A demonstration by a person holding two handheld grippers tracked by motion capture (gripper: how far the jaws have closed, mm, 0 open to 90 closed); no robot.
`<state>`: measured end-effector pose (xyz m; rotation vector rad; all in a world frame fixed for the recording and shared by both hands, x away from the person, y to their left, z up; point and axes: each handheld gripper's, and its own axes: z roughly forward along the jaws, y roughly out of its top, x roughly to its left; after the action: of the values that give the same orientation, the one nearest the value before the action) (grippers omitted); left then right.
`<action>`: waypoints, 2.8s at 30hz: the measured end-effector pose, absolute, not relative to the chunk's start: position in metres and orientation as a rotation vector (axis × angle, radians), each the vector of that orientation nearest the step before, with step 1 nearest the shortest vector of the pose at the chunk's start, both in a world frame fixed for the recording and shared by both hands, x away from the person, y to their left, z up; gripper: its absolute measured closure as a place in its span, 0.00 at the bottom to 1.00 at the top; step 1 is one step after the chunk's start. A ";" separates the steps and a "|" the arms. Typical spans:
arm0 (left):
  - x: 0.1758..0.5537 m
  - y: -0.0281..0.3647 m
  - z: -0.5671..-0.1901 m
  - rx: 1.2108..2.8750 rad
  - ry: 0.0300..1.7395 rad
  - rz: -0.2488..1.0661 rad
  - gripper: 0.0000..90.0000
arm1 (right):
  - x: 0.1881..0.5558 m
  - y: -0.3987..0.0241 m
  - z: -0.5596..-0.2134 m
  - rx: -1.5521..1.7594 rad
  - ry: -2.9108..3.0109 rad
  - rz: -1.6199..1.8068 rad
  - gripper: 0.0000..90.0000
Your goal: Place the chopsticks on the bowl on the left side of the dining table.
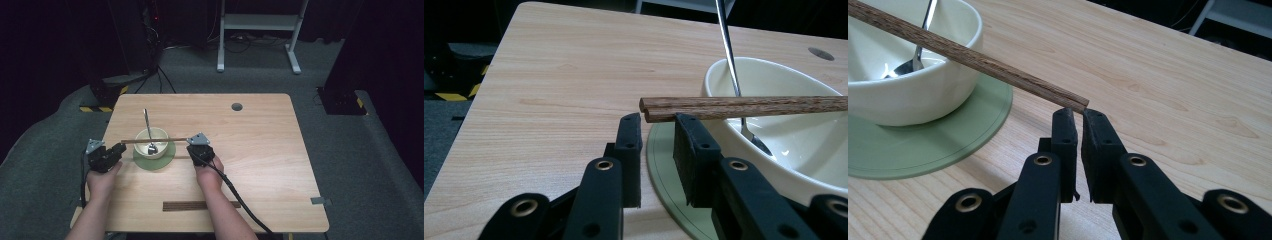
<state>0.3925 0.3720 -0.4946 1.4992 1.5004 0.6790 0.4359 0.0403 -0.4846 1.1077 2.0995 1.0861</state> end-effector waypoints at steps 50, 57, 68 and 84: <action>0.394 0.372 -0.494 1.477 1.508 0.687 0.85 | 0.439 0.042 -0.488 1.098 2.095 1.067 0.93; 0.394 0.372 -0.494 1.475 1.508 0.685 0.82 | 0.438 0.042 -0.488 1.099 2.085 1.071 0.90; 0.386 0.374 -0.493 1.494 1.488 0.674 0.70 | 0.432 0.031 -0.486 1.104 2.077 1.080 0.72; 0.339 0.348 -0.496 1.791 1.347 0.631 0.43 | 0.402 -0.037 -0.483 1.119 2.085 1.133 0.45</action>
<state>0.3386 0.3483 -0.4963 1.7910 1.3470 0.6314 0.4021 -0.0369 -0.4833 1.1186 2.0849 1.1330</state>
